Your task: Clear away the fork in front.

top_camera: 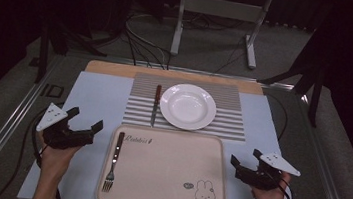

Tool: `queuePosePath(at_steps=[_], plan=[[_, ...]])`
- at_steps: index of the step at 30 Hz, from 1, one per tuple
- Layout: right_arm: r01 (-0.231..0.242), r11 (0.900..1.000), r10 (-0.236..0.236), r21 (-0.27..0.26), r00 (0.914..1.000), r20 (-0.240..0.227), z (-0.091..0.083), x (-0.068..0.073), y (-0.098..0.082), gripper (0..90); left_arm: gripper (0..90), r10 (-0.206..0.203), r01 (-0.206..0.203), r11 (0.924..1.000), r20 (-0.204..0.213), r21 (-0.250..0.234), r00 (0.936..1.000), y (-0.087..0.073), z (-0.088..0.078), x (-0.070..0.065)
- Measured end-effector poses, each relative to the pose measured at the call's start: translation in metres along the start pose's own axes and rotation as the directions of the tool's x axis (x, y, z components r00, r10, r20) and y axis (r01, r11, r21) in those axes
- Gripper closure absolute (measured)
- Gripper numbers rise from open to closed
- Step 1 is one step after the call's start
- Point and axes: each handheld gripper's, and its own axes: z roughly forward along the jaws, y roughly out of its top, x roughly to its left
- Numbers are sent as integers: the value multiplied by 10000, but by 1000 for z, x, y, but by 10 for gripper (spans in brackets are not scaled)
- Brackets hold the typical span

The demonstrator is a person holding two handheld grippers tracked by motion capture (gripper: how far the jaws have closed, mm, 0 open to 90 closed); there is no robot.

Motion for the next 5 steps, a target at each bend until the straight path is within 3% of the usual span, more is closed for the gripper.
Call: queuePosePath(at_steps=[5], plan=[[185, 9998, -184, -83, 9998, 123, -4, 3, -3, 114, 0, 64, -64, 10000, -524, -9, 9986, -2, -4, 0]])
